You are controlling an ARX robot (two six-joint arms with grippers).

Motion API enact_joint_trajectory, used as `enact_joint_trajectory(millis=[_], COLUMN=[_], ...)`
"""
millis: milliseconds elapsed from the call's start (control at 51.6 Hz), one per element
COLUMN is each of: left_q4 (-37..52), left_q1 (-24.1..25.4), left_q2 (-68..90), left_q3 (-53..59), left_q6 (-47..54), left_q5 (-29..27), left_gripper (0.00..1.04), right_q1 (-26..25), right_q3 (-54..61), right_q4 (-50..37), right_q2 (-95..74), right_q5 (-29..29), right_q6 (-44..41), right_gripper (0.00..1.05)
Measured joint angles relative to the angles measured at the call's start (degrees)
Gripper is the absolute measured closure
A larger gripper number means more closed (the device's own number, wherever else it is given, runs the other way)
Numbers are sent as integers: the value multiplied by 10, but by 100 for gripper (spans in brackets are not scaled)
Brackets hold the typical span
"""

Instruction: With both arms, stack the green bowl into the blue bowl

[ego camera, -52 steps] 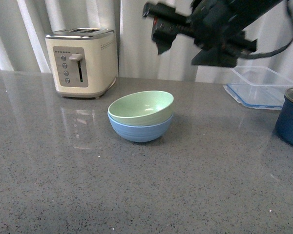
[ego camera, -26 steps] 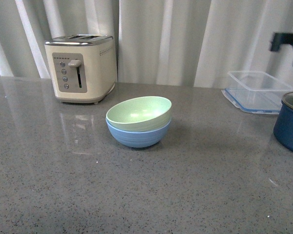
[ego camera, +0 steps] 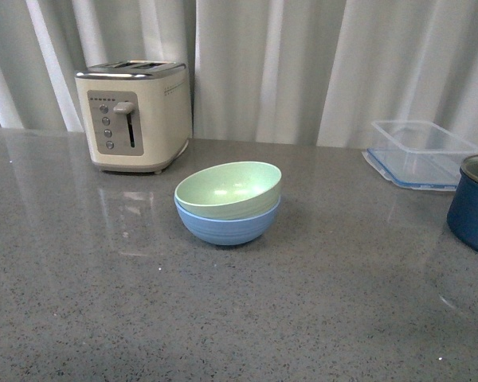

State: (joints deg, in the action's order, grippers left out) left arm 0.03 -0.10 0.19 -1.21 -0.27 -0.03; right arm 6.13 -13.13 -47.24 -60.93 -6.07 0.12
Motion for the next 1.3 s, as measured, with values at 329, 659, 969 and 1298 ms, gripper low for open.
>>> enact_joint_trajectory(millis=[329,659,969,1298], left_q4=[0,0,0,0], left_q1=[0,0,0,0], left_q2=[0,0,0,0], left_q3=[0,0,0,0], left_q6=[0,0,0,0], left_q5=[0,0,0,0], left_gripper=[7,7,7,7], right_q1=[-58,-60,-60,-60], right_q3=[70,111,128,129], right_q4=[49,82,169,254], right_q2=[117,202,302,391], right_q5=[56,60,60,60], right_q6=[0,0,0,0], right_gripper=[104,104,104,104])
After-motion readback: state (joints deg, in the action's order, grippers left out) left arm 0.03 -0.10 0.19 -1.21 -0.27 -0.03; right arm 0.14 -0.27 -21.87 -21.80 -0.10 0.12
